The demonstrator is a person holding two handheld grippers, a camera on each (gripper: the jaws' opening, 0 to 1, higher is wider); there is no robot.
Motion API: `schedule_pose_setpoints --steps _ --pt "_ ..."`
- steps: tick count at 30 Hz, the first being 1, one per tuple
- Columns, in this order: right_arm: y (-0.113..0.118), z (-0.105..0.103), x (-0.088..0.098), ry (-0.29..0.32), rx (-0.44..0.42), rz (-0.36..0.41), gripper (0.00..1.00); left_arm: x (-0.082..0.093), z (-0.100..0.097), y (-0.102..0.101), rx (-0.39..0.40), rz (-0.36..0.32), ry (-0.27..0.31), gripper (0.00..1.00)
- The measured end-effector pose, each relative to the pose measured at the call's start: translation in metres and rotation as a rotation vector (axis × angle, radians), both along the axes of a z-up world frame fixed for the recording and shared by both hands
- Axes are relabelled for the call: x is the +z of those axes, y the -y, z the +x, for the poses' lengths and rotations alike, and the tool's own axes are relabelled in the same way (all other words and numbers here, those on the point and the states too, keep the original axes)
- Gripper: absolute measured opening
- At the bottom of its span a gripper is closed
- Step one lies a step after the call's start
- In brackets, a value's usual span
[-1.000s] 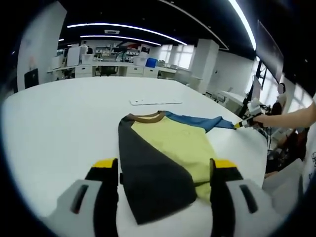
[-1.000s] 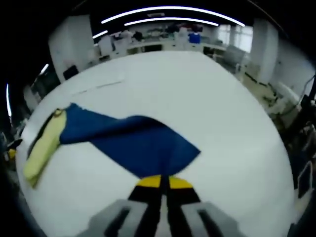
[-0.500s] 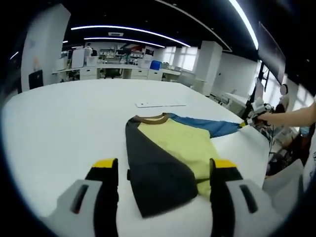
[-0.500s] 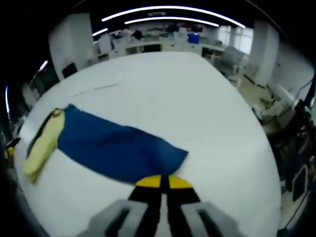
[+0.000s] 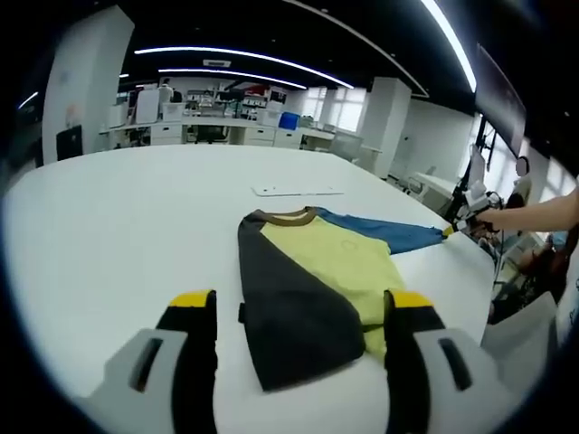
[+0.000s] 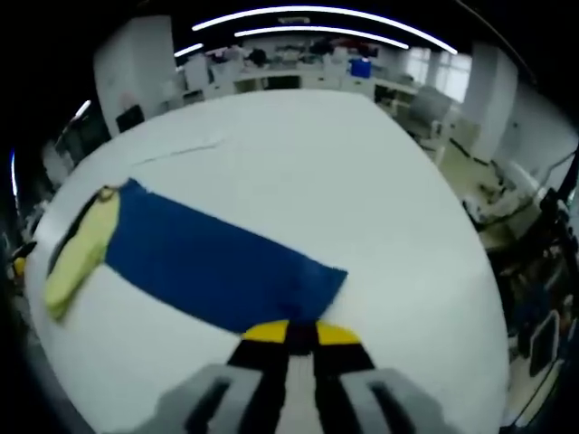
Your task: Fold the garment on the visible template until the final outline fits inside the template.
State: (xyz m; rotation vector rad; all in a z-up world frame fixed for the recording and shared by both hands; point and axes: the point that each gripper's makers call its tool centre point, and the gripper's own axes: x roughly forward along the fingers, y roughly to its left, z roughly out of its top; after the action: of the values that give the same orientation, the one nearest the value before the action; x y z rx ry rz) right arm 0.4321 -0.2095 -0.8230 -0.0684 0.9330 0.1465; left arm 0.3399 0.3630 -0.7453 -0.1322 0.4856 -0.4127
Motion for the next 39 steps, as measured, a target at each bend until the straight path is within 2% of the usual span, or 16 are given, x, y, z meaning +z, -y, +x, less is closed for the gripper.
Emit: schedule_pose_setpoints --steps 3,5,7,9,10,12,15,19,26,32,36,39 --pt "-0.007 -0.002 0.006 0.031 0.028 0.022 0.32 -0.001 0.000 -0.001 0.000 0.001 -0.001 0.72" --pt "-0.014 -0.002 0.010 0.069 0.055 0.052 0.39 -0.002 -0.001 -0.002 -0.003 0.001 -0.002 0.72" --pt "-0.014 -0.004 0.012 0.078 0.081 0.024 0.47 -0.004 -0.002 -0.004 -0.003 0.005 -0.007 0.72" --pt "-0.020 -0.007 0.014 0.094 0.105 0.043 0.59 -0.006 -0.003 -0.005 -0.003 0.005 -0.009 0.72" --pt "-0.027 -0.001 0.017 0.132 0.142 0.063 0.65 -0.008 -0.004 -0.006 -0.002 0.003 -0.016 0.72" --pt "-0.035 -0.016 0.024 0.148 0.164 0.065 0.77 -0.012 -0.008 -0.008 -0.005 0.010 -0.026 0.71" --pt "-0.047 -0.021 0.035 0.177 0.198 0.073 0.83 -0.018 -0.013 -0.009 -0.012 0.017 -0.041 0.70" --pt "-0.066 -0.032 0.051 0.214 0.233 0.097 0.89 -0.028 -0.021 -0.014 -0.016 0.020 -0.063 0.68" --pt "-0.102 -0.052 0.079 0.267 0.290 0.111 0.92 -0.050 -0.033 -0.015 -0.016 0.012 -0.103 0.57" --pt "-0.116 -0.059 0.091 0.283 0.314 0.118 0.92 -0.066 -0.039 -0.013 -0.027 0.021 -0.133 0.46" --pt "-0.117 -0.064 0.093 0.285 0.322 0.116 0.91 -0.081 -0.038 -0.018 0.010 -0.013 -0.190 0.38" --pt "-0.119 -0.070 0.093 0.286 0.321 0.113 0.91 -0.087 -0.036 -0.021 0.016 -0.024 -0.202 0.35"
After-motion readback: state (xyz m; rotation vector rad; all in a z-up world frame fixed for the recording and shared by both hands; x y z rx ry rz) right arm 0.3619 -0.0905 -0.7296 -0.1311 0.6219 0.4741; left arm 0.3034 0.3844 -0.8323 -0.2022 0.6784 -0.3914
